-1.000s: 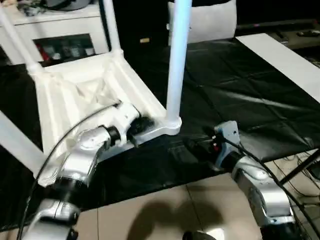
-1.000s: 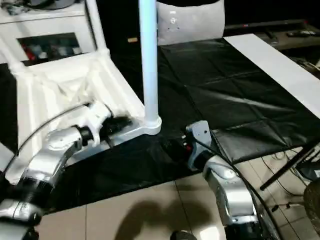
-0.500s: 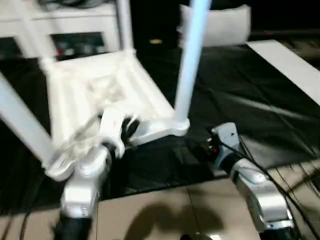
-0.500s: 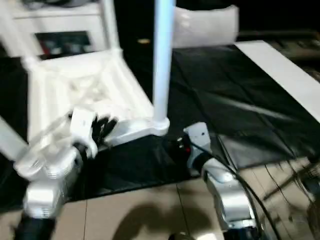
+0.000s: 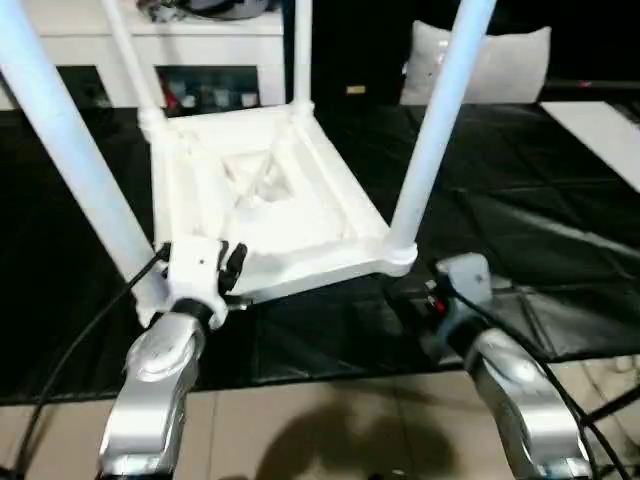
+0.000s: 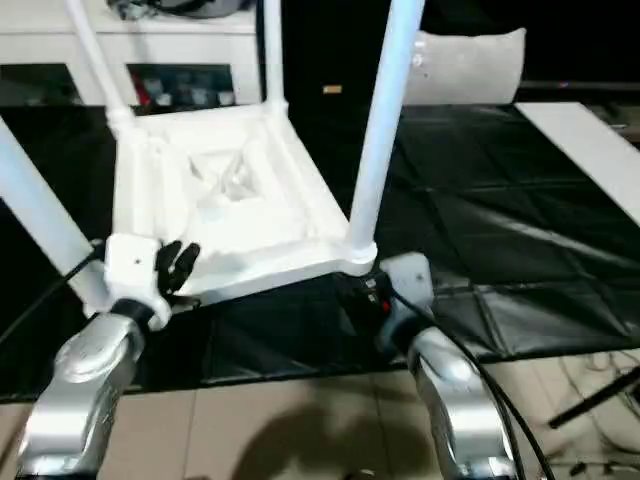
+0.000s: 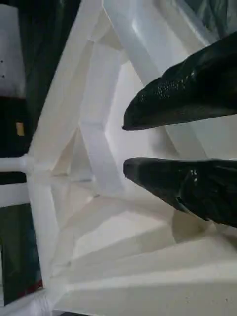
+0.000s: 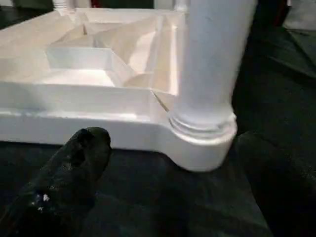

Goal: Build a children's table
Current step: Rotate leg to tighten

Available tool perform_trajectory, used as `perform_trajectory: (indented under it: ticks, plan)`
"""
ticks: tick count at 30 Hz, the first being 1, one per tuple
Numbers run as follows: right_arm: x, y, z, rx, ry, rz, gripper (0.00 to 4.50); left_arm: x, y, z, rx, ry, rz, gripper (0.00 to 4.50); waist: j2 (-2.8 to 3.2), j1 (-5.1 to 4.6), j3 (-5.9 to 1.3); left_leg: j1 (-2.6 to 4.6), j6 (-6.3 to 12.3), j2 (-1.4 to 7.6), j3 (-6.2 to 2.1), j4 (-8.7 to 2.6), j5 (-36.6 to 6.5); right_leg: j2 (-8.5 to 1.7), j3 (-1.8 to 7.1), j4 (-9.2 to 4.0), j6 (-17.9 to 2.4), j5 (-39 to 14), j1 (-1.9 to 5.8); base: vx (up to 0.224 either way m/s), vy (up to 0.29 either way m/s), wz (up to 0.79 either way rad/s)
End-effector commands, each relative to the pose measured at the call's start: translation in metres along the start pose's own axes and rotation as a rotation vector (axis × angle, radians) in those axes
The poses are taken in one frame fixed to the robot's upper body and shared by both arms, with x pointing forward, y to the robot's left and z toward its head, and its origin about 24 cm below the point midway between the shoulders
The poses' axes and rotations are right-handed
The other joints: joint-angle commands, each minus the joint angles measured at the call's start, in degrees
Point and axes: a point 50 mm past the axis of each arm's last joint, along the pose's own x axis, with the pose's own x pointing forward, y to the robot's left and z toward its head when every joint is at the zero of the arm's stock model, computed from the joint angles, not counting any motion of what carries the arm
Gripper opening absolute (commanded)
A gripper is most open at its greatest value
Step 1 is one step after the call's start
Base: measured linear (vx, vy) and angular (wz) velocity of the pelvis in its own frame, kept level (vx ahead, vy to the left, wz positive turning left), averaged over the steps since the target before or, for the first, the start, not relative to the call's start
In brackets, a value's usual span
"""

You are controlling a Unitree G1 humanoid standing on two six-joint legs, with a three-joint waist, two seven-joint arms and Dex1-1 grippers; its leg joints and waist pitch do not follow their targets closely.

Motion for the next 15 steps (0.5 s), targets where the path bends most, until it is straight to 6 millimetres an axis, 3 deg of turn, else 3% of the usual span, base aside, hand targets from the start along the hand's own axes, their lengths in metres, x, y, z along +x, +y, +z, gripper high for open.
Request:
perform_trajectory:
  ticks: [1, 2, 6, 8, 9, 11, 13, 15]
  plan:
    - [-0.003, -0.006, 0.005, 0.017, -0.02, -0.027, 4.5, -0.004, -0.004, 0.001, -0.01, -0.01, -0.032, 1.11, -0.24, -0.23, -2.87, -0.86, 1.75, 0.01, 0.9, -5.43, -19.6, -0.5, 1.27, -4.23, -4.2, -24.5, 2.3, 0.0, 0.0, 0.0]
    - [-0.003, -0.007, 0.005, 0.013, -0.019, -0.033, 4.5, -0.005, -0.004, 0.0, -0.018, -0.003, -0.027, 1.11, 0.11, -0.12, -2.86, -0.86, 1.74, -0.01, 0.9, -5.4, -19.2, -0.51, 1.32, -4.24, -4.1, -24.5, 2.21, 0.0, 0.0, 0.0]
    - [-0.002, -0.004, 0.01, 0.015, -0.043, -0.031, 4.5, -0.006, -0.007, 0.001, -0.011, -0.004, -0.093, 1.11, -0.57, -0.02, -2.94, -1.11, 1.89, -0.21, 1.09, -5.21, -18.1, -0.41, 1.47, -4.38, -3.3, -25.6, 1.91, 0.0, 0.0, 0.0]
    - [-0.002, -0.002, 0.01, 0.014, -0.048, -0.025, 4.5, -0.007, -0.006, 0.001, -0.008, -0.005, -0.093, 1.11, -0.52, 0.02, -2.9, -1.19, 1.93, -0.14, 1.1, -5.27, -17.2, -0.35, 1.55, -4.31, -3.3, -24.9, 1.84, 0.0, 0.0, 0.0]
    - [-0.003, 0.0, 0.009, 0.014, -0.051, -0.021, 4.5, -0.008, -0.005, 0.0, -0.011, -0.004, -0.088, 1.11, -0.72, -0.01, -2.91, -1.23, 1.95, -0.11, 1.18, -5.22, -16.6, -0.24, 1.61, -4.21, -3.6, -23.8, 1.82, 0.0, 0.0, 0.0]
    - [-0.004, 0.003, 0.01, 0.029, -0.064, -0.024, 4.5, -0.013, -0.006, -0.003, -0.019, 0.002, -0.094, 1.11, -0.56, 0.07, -3.03, -1.35, 1.89, -0.03, 1.19, -5.19, -15.4, -0.29, 1.73, -3.94, -4.3, -21.7, 1.99, 0.0, 0.0, 0.0]
    - [-0.004, 0.004, 0.011, 0.033, -0.068, -0.023, 4.5, -0.014, -0.006, -0.003, -0.02, 0.003, -0.099, 1.11, -0.5, 0.2, -3.33, -1.47, 2.23, 0.02, 1.32, -4.98, -12.1, -0.1, 1.85, -3.33, -5.6, -16.1, 2.13, 0.0, 0.0, 0.0]
    - [-0.005, 0.006, 0.011, 0.034, -0.07, -0.017, 4.5, -0.016, -0.006, -0.003, -0.018, 0.005, -0.116, 1.11, -0.39, 0.29, -3.28, -1.37, 2.35, -0.01, 1.43, -5.04, -12.3, -0.02, 1.83, -3.23, -6.2, -15.5, 2.21, 0.0, 0.0, 0.0]
